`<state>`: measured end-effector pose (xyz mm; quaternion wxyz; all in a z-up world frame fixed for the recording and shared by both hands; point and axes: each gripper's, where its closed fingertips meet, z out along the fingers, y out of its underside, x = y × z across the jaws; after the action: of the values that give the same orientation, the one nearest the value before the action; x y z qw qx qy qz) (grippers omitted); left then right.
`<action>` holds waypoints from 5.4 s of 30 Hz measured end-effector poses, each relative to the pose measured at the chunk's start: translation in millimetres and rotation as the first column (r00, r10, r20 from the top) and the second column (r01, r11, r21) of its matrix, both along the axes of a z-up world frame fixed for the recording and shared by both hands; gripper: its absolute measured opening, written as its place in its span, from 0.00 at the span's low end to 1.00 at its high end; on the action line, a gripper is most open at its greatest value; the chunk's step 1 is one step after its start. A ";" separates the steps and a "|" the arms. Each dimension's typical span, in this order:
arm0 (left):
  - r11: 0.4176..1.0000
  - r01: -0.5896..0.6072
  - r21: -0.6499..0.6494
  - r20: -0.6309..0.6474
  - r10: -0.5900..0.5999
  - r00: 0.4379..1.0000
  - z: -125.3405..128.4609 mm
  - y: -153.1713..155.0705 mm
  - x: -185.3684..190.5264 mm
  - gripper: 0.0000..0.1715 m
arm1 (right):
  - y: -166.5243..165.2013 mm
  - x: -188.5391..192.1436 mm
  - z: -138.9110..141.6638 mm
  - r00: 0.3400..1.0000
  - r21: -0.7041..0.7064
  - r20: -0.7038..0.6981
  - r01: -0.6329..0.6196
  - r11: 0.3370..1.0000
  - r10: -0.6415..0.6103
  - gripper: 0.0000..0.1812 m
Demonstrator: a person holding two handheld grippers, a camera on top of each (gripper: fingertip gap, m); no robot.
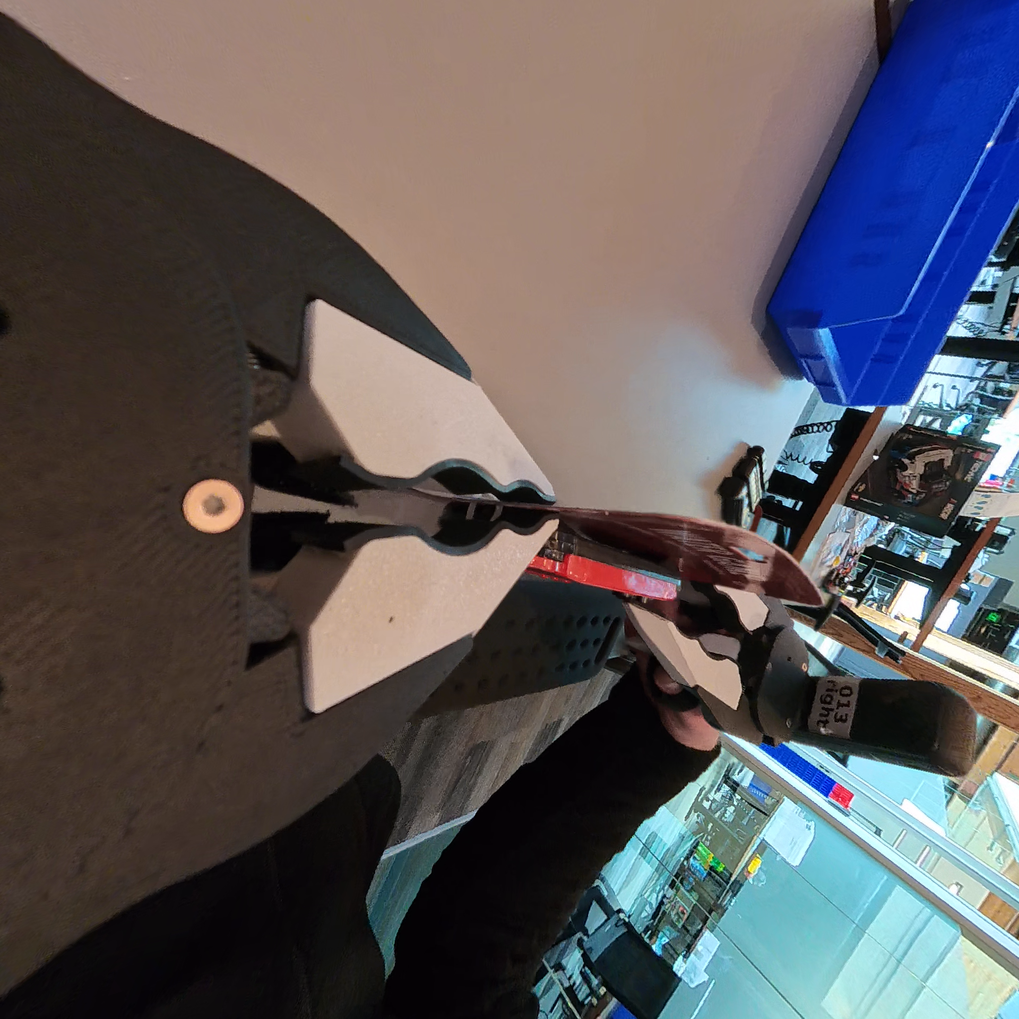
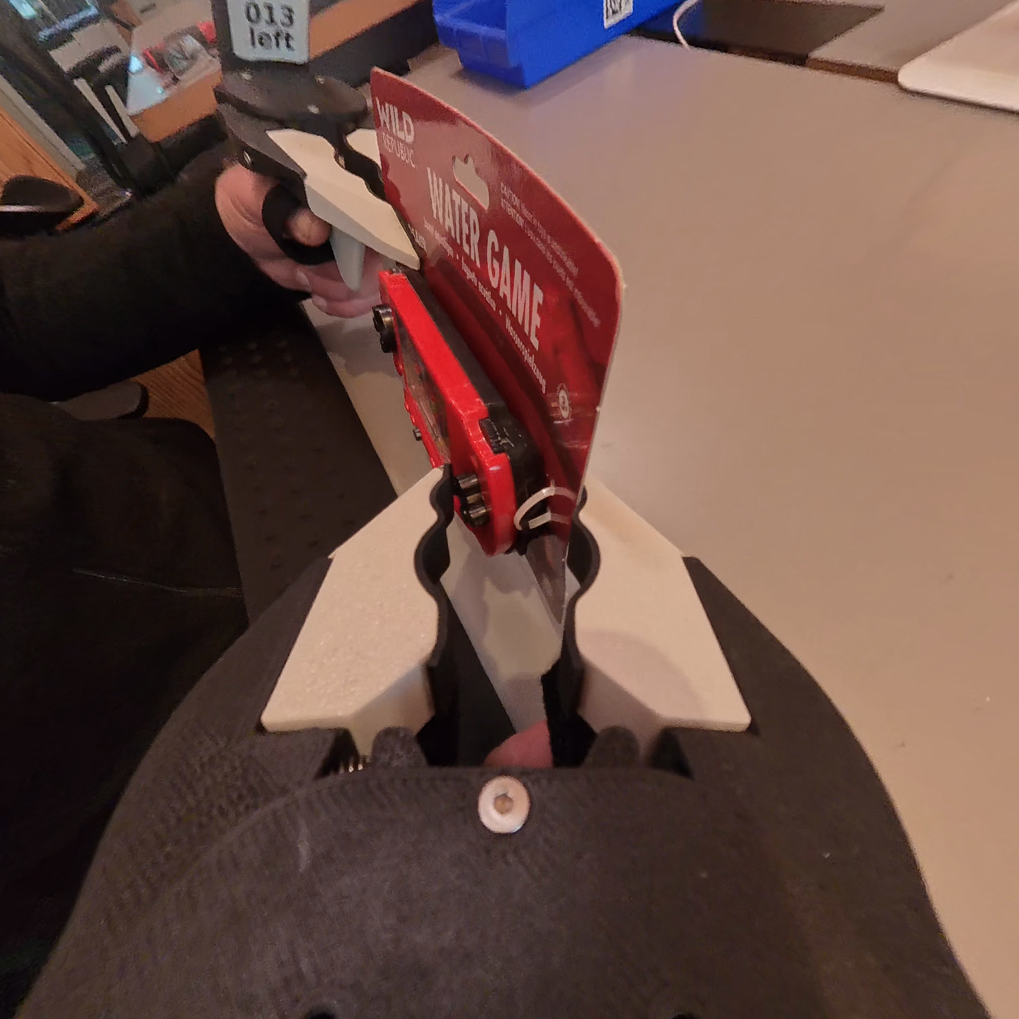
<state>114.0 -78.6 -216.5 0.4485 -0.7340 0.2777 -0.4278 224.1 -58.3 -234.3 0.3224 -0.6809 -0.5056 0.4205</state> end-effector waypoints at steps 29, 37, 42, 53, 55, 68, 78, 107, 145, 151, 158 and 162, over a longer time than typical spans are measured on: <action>0.999 0.011 -0.044 -0.011 -0.011 1.000 -21.3 8.2 5.8 0.00 | 7.5 14.3 -19.0 1.000 -0.060 -0.020 0.014 0.998 -0.015 0.16; 0.999 0.007 -0.037 -0.014 -0.007 1.000 -20.9 8.2 5.2 0.00 | 5.9 13.8 -19.6 1.000 -0.032 -0.006 0.006 0.999 -0.006 0.18; 1.000 0.007 -0.027 -0.020 -0.008 1.000 -21.0 7.7 5.7 0.00 | 1.9 13.1 -29.2 0.998 0.014 0.063 -0.006 1.000 0.005 0.25; 1.000 0.012 -0.005 -0.023 -0.012 1.000 -19.3 4.0 7.4 0.00 | 1.5 14.4 -32.5 0.995 0.066 0.098 0.000 0.998 -0.007 0.19; 1.000 0.015 0.002 -0.024 -0.015 1.000 -18.8 3.0 7.7 0.00 | 0.9 14.5 -32.2 0.995 0.070 0.097 -0.001 0.998 -0.006 0.19; 0.999 0.019 0.027 -0.034 -0.018 0.999 -14.6 0.2 10.5 0.00 | -0.5 15.3 -33.8 0.995 0.067 0.104 0.002 0.998 -0.009 0.22; 0.999 0.019 0.031 -0.036 -0.018 0.999 -14.1 -0.8 11.0 0.00 | -1.0 15.8 -33.6 0.995 0.068 0.102 0.002 0.998 -0.009 0.22; 1.000 0.018 -0.007 -0.082 -0.019 0.996 -4.7 1.1 16.3 0.00 | -0.1 19.5 -29.6 0.998 0.031 0.067 0.013 0.999 -0.015 0.21; 0.996 0.065 -0.065 -0.303 -0.082 0.950 46.1 36.5 72.0 0.00 | 26.2 55.6 -28.5 0.994 -0.111 0.025 0.110 0.988 -0.108 0.23; 0.996 0.069 -0.063 -0.328 -0.086 0.941 56.8 43.4 82.1 0.00 | 27.5 59.5 -32.4 0.992 -0.106 0.058 0.121 0.987 -0.116 0.23; 0.995 0.066 -0.072 -0.342 -0.086 0.936 57.2 48.3 90.0 0.00 | 28.1 64.3 -38.1 0.991 -0.111 0.069 0.119 0.987 -0.112 0.22; 0.995 0.058 -0.081 -0.365 -0.084 0.927 56.1 57.0 96.5 0.00 | 32.4 68.8 -38.1 0.991 -0.120 0.042 0.135 0.984 -0.131 0.22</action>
<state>210.4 -21.6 -160.4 0.3474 -0.8056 0.3682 -0.3079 293.0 -25.9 -272.4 0.2988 -0.7386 -0.4377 0.4166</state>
